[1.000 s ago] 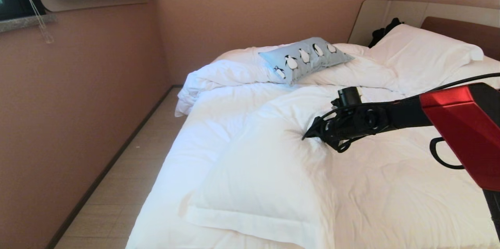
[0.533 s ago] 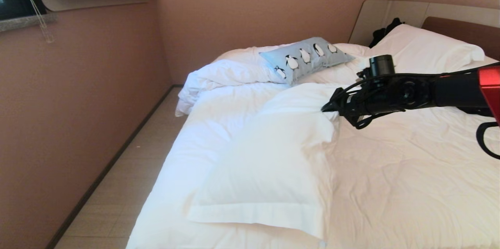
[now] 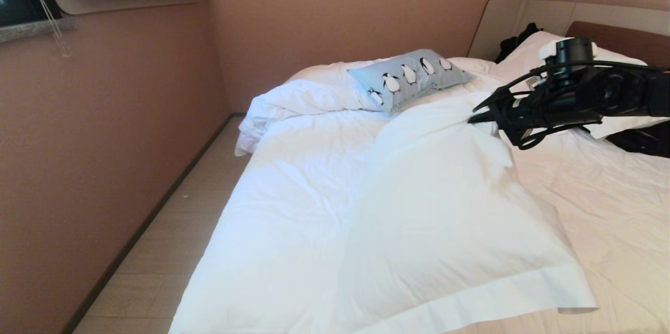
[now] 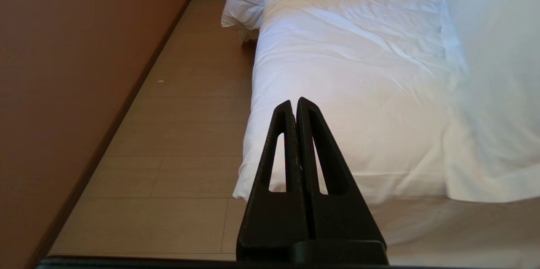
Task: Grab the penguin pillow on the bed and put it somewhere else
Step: Pick up the pillow, then move to the head of the bed
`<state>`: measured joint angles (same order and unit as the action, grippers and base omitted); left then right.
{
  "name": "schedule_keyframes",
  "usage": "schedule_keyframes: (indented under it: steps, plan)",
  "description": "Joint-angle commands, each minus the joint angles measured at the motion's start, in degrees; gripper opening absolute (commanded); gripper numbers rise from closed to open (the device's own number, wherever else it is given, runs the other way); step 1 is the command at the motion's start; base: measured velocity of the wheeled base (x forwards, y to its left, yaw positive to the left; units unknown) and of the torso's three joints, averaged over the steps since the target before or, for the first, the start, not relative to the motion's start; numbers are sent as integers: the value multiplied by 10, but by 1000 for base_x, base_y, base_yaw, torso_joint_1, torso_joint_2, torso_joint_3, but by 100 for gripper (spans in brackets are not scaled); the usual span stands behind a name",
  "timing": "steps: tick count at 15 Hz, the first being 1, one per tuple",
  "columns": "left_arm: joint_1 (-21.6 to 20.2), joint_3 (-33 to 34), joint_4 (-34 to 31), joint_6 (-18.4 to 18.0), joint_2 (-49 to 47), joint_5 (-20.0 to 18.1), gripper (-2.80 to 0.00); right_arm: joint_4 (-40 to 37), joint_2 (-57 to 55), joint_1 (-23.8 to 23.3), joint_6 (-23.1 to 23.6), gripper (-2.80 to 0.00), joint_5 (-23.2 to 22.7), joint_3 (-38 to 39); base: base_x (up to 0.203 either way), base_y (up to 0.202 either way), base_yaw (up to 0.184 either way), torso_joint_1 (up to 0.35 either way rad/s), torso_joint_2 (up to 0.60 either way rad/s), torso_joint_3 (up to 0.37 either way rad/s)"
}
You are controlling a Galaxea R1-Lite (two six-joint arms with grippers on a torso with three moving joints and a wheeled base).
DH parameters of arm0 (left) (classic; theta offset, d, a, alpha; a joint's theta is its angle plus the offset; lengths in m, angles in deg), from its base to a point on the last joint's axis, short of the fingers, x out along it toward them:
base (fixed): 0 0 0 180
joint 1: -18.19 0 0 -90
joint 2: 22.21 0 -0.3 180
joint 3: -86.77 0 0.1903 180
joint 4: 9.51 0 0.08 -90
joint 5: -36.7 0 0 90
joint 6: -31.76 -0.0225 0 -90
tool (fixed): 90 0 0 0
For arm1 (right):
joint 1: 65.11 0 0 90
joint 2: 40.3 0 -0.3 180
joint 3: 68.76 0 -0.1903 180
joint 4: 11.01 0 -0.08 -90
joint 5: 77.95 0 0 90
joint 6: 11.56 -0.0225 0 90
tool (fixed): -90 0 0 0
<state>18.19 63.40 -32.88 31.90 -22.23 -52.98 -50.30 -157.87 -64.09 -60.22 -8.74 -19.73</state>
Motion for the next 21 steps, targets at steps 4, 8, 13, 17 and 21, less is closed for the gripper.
schedule_keyframes:
  steps: [4, 8, 13, 17, 21]
  plan:
    - [0, 0, 0, 0, 0, 0, -280, -27, 45, -47, -3, -280, -6, -26, 0, 0, 0, 0, 0, 0]
    - [0, 0, 0, 0, 0, 0, -280, -17, 65, -84, -2, -280, -6, -27, 0, 0, 0, 0, 0, 0]
    - [0, 0, 0, 0, 0, 0, -280, 3, 70, -109, -1, -280, -10, -27, 0, 0, 0, 0, 0, 0]
    - [0, 0, 0, 0, 0, 0, -280, 8, 83, -127, 0, -280, -27, -26, 0, 0, 0, 0, 0, 0]
    - [0, 0, 0, 0, 0, 0, -280, 9, 95, -135, 0, -280, -44, -26, 0, 0, 0, 0, 0, 0]
